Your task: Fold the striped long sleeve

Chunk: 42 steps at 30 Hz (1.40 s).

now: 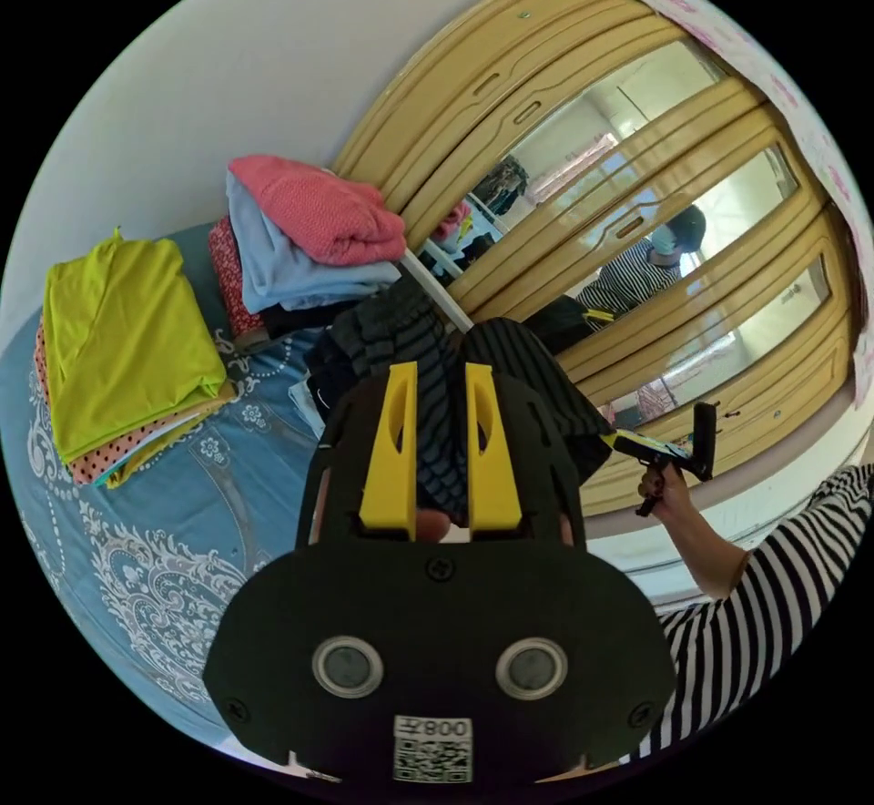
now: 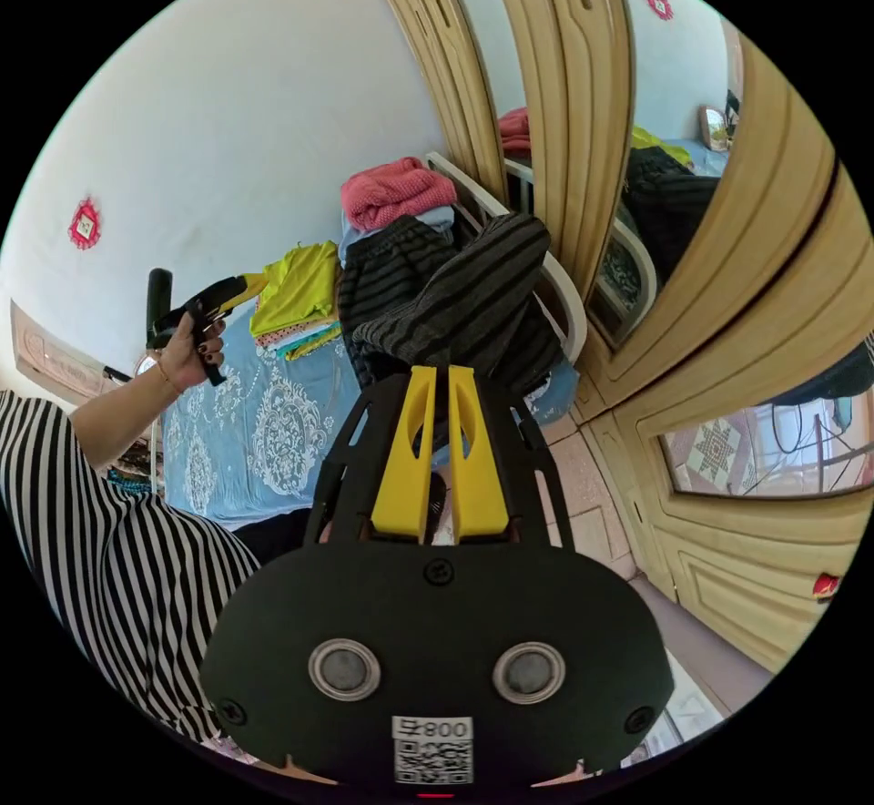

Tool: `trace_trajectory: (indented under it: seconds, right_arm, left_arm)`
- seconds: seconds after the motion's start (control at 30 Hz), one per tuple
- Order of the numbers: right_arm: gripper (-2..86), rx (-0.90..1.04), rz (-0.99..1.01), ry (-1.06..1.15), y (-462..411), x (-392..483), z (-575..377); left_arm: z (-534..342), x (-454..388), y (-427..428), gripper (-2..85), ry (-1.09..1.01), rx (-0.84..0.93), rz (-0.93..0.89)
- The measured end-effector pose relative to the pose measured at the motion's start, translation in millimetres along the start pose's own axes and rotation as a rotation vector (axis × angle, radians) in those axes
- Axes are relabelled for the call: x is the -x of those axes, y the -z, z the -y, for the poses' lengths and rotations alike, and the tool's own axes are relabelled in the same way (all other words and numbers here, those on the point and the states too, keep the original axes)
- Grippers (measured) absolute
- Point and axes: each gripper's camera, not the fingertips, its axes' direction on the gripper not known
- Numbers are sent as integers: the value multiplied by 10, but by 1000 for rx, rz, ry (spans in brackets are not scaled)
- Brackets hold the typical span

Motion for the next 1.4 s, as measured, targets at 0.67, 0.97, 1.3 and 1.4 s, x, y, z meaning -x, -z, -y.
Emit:
trace_trajectory:
  seconds: [0.67, 0.97, 1.3, 1.4]
  right_arm:
    - [20, 118, -23, -105, -32, -1002, 258]
    - [8, 114, -13, 36, 170, -917, 592]
    - [53, -35, 289, 197, -237, -559, 1443]
    - [67, -5, 283, 215, -651, -392, 1788]
  left_arm:
    - [428, 1783, -1561, 24, 77, 218, 48]
    - [397, 2156, -1553, 15, 108, 145, -104]
    - [419, 2341, -1609, 15, 86, 148, -166]
    - [431, 2358, -1602, 15, 87, 152, -169]
